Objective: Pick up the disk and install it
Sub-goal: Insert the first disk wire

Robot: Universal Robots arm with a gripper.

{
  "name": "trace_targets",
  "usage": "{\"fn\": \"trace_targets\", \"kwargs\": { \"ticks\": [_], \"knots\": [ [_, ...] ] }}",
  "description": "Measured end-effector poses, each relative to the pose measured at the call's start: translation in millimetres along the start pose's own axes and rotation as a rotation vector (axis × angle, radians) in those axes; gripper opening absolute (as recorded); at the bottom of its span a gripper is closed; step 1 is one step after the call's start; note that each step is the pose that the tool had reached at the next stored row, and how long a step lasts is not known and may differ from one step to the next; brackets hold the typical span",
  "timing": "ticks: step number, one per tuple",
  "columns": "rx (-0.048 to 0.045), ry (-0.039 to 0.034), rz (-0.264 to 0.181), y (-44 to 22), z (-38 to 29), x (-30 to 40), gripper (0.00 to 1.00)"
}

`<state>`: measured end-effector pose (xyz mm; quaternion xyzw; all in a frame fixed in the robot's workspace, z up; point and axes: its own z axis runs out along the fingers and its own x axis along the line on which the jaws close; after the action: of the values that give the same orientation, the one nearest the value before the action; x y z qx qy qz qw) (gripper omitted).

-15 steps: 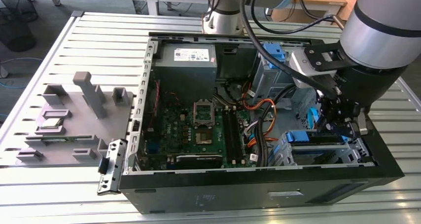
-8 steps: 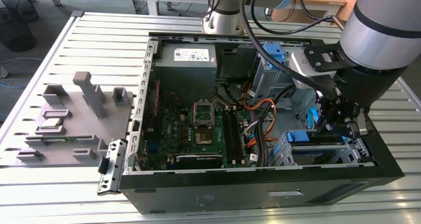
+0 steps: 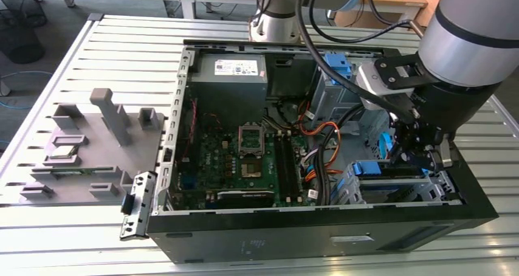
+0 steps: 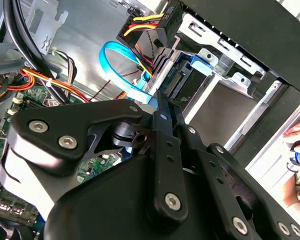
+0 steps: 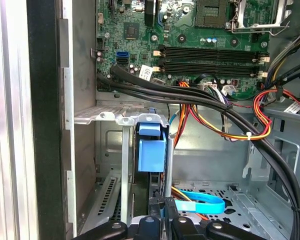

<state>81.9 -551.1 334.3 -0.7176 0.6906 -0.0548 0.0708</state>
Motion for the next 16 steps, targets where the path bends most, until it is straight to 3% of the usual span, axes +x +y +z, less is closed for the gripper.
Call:
{"fn": "trace_targets", "kwargs": {
  "ticks": [16],
  "knots": [
    [0.0,-0.0004,0.0,0.4,2.2,0.1,0.16]
  ]
}}
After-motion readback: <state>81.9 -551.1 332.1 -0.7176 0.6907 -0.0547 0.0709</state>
